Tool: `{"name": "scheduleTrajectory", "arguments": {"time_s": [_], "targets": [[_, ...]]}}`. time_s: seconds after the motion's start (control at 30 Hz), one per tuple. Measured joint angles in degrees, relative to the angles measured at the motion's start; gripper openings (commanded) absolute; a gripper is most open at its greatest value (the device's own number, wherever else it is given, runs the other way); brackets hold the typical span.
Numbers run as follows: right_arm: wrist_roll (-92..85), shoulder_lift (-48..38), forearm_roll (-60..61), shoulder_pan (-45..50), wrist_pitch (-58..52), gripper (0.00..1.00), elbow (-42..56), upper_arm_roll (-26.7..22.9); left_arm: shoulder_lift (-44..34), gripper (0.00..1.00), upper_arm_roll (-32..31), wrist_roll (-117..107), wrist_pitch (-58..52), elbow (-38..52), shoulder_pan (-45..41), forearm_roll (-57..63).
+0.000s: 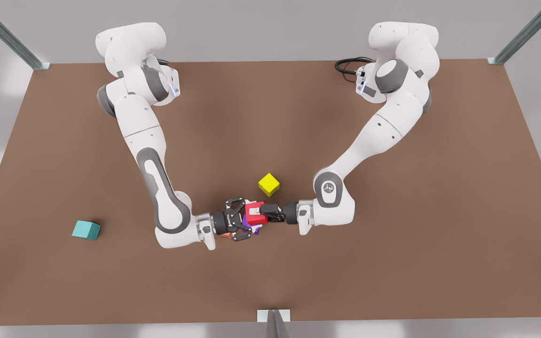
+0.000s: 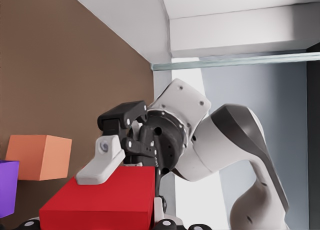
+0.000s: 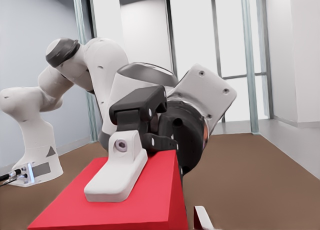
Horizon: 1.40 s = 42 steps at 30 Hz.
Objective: Pick up red wooden cube and pass to hand red wooden cube and place in blue wooden cube
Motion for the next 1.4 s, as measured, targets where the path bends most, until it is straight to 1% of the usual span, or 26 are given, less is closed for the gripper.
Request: {"name": "scheduleTrajectory", "arguments": {"time_s": [0.03,0.2,0.23,0.27,0.3,0.5,0.63,0.73,0.8,0.83,0.87,0.9,0.93,1.0,1.07,1.1,1.13,1.17,1.2,1.23,1.3,1.4], "targets": [[-0.1,0.0,0.0,0.1,0.0,0.5,0.0,0.0,0.1,0.59,0.0,0.1,0.0,0.0,0.0,0.0],[-0.5,0.1,0.1,0.2,0.0,0.5,0.1,-0.1,0.2,0.6,0.0,0.3,0.2,0.1,-0.1,-0.2],[-0.6,0.1,0.1,0.2,0.0,0.5,0.1,-0.1,0.3,0.63,0.0,0.4,0.2,0.1,-0.1,-0.2],[-0.7,0.1,0.1,0.2,0.0,0.5,0.1,-0.1,0.2,0.9,0.0,0.5,0.1,0.1,-0.2,-0.3],[-0.8,0.1,0.2,0.2,0.2,0.5,0.1,-0.1,0.2,1.0,0.0,1.0,0.0,0.1,-0.2,-0.7],[-1.2,0.0,0.8,0.1,1.4,0.5,0.2,-0.1,0.0,1.0,0.0,2.2,-0.2,0.0,0.0,-1.1],[-1.6,-0.2,-0.8,-2.1,1.5,0.5,0.6,-1.1,-0.4,1.0,-0.1,2.7,-0.3,-0.2,1.3,-0.9],[-1.8,-0.4,-6.2,-6.4,0.6,0.5,2.0,-1.3,-1.7,1.0,-0.2,3.1,-1.7,-2.9,6.4,-0.3],[-1.8,-1.8,-14.0,-11.1,-0.9,0.5,2.6,-1.4,-3.8,1.0,-0.3,3.1,-4.1,-5.8,12.3,1.7],[-1.9,-3.2,-19.5,-13.6,-1.6,0.5,2.9,-1.7,-5.6,1.0,-0.3,2.4,-6.2,-6.5,15.9,5.1],[-1.9,-5.1,-25.5,-15.6,-2.2,0.5,3.2,-2.6,-8.0,1.0,-0.3,0.8,-9.5,-6.1,19.2,11.0],[-2.0,-7.9,-31.6,-16.7,-2.7,0.5,3.4,-4.4,-11.1,1.0,-0.4,-1.3,-14.7,-3.6,21.5,19.7],[-2.0,-11.3,-38.2,-17.1,-3.0,0.5,3.6,-6.5,-14.8,1.0,-0.5,-3.6,-21.6,-0.2,22.6,31.1],[-2.0,-17.0,-53.1,-17.0,-3.0,0.5,3.8,-8.2,-20.2,1.0,-2.0,-7.8,-34.1,3.1,24.1,52.6],[-2.1,-18.9,-64.9,-17.1,-1.6,0.49,3.8,-12.2,-23.5,1.0,-2.6,-11.5,-43.5,4.2,24.6,66.9],[-2.2,-19.1,-69.5,-17.3,-0.6,0.49,3.7,-13.9,-27.7,1.0,3.3,-13.2,-46.5,1.7,20.8,70.9],[-2.3,-19.1,-73.1,-17.3,0.5,0.49,3.4,-15.4,-34.5,1.0,16.1,-14.4,-48.0,-3.9,13.2,70.5],[-2.4,-18.9,-75.8,-17.3,1.7,0.49,3.2,-17.0,-42.0,1.0,25.3,-15.3,-48.0,-11.8,7.8,69.5],[-2.5,-18.6,-77.9,-17.8,2.9,0.49,3.0,-18.0,-47.7,1.0,30.3,-16.2,-47.4,-17.9,4.4,68.6],[-2.6,-18.1,-79.4,-18.5,4.1,0.49,2.9,-18.5,-49.3,1.0,32.9,-17.1,-47.3,-19.3,2.9,67.7],[-2.8,-17.5,-81.3,-19.4,6.3,0.49,1.8,-18.8,-49.6,1.0,34.9,-18.7,-47.8,-18.4,2.1,66.3],[-3.1,-17.3,-81.3,-21.1,9.0,0.49,-4.2,-18.8,-47.6,1.0,35.5,-20.8,-49.1,-11.0,1.4,65.3]]}}
